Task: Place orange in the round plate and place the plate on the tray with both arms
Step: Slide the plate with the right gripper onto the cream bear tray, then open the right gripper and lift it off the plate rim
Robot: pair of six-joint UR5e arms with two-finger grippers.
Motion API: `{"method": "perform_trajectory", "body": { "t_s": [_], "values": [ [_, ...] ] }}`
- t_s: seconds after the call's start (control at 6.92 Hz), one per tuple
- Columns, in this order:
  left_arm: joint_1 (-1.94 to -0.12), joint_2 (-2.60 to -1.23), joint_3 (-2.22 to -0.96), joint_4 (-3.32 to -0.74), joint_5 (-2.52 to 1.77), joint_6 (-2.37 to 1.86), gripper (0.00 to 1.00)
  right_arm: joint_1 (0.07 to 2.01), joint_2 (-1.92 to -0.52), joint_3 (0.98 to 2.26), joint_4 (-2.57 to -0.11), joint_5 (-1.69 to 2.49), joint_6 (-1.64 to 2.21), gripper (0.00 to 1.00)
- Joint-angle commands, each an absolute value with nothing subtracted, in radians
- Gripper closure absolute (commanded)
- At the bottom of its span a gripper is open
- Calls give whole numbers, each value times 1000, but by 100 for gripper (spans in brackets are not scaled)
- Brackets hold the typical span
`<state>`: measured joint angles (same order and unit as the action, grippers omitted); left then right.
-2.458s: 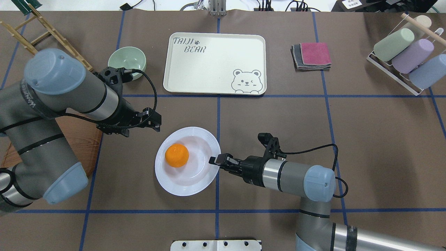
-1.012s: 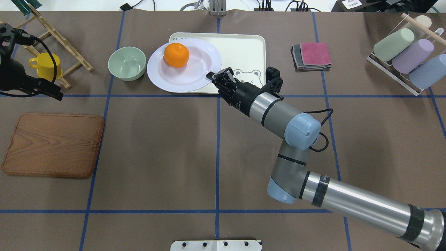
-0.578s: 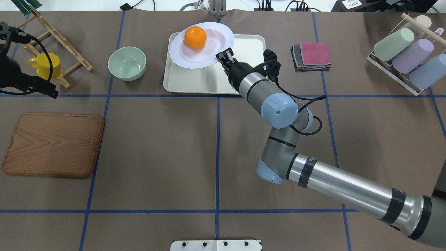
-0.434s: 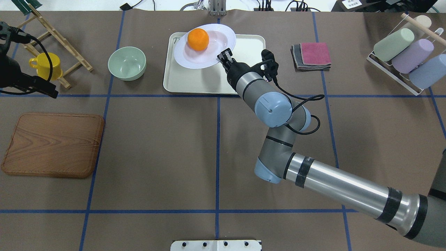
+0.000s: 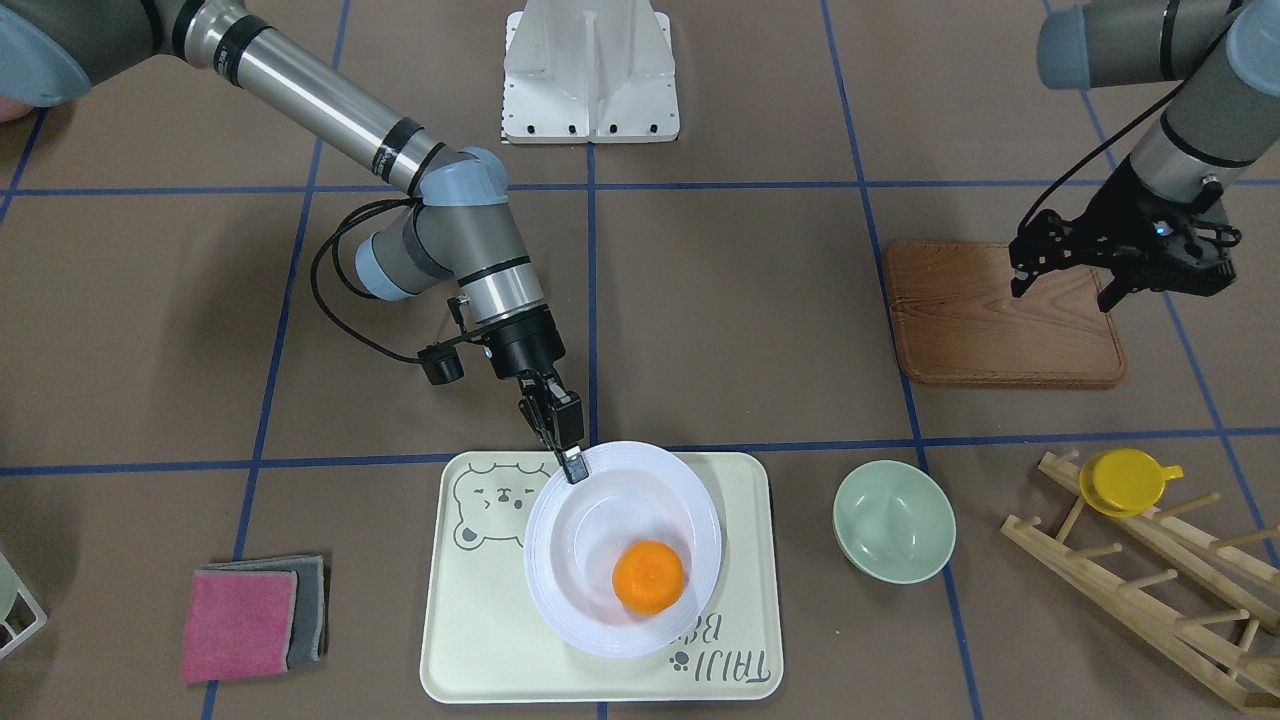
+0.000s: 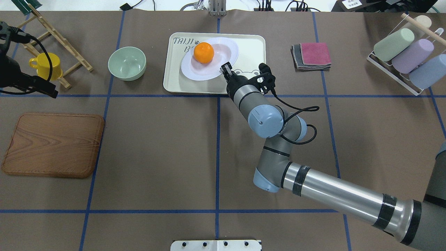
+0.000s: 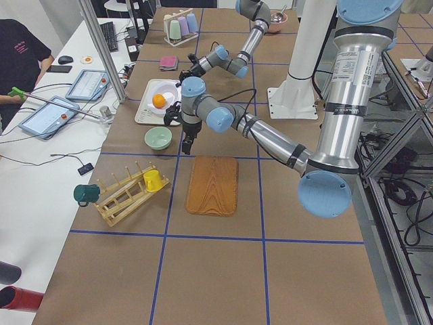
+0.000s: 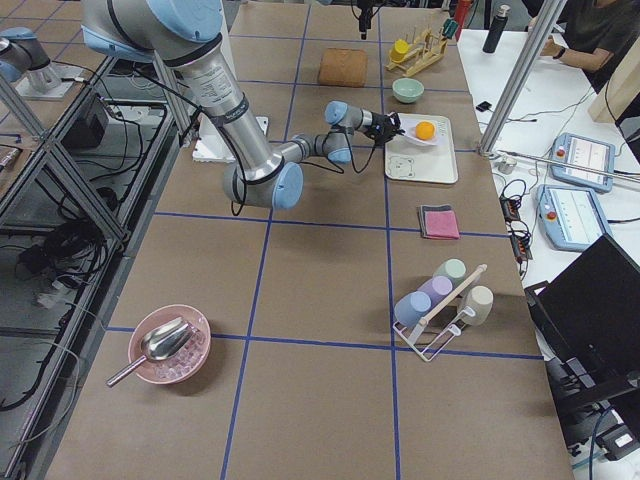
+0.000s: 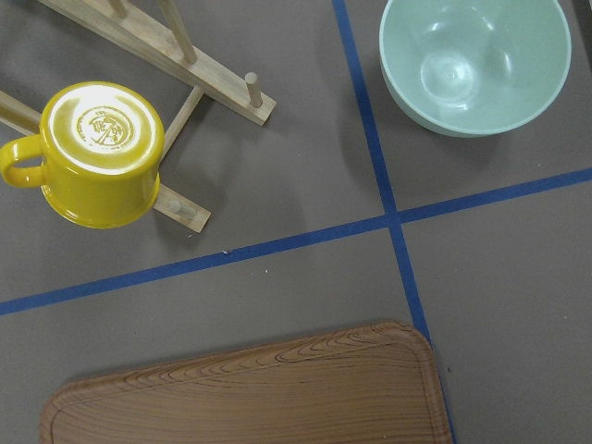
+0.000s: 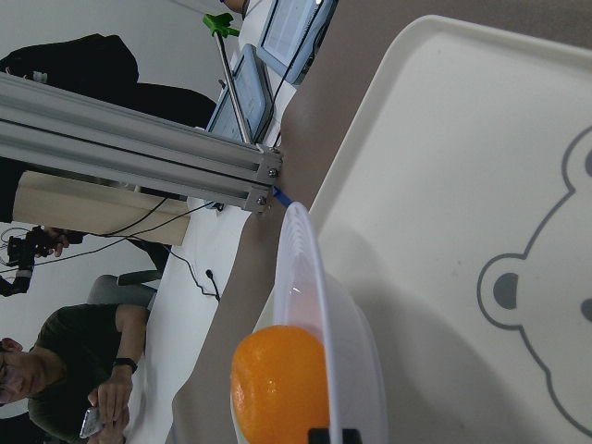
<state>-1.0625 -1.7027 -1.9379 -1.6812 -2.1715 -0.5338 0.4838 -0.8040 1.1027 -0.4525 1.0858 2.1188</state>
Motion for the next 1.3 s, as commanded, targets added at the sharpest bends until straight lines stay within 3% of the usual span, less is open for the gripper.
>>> {"method": "perform_trajectory", "body": {
  "t_s": [0.0, 0.29, 0.72, 1.01, 1.16],
  "values": [
    [-1063, -1703, -1937, -1681, -2172, -534, 2, 479, -801, 1114, -571, 1095, 2105, 1],
    [-1071, -1703, -1939, -1680, -2172, -534, 2, 537, -843, 1214, -682, 1315, 1848, 0],
    [-1072, -1704, -1937, -1680, -2171, -532, 2, 670, -1007, 1628, -1149, 1754, 1359, 0],
    [-1104, -1681, -1918, -1678, -2183, -426, 2, 841, -1017, 1697, -1320, 1976, 1159, 0],
    [-1138, -1608, -1911, -1684, -2184, -311, 2, 958, -1014, 1709, -1400, 2018, 1058, 0]
  ]
}}
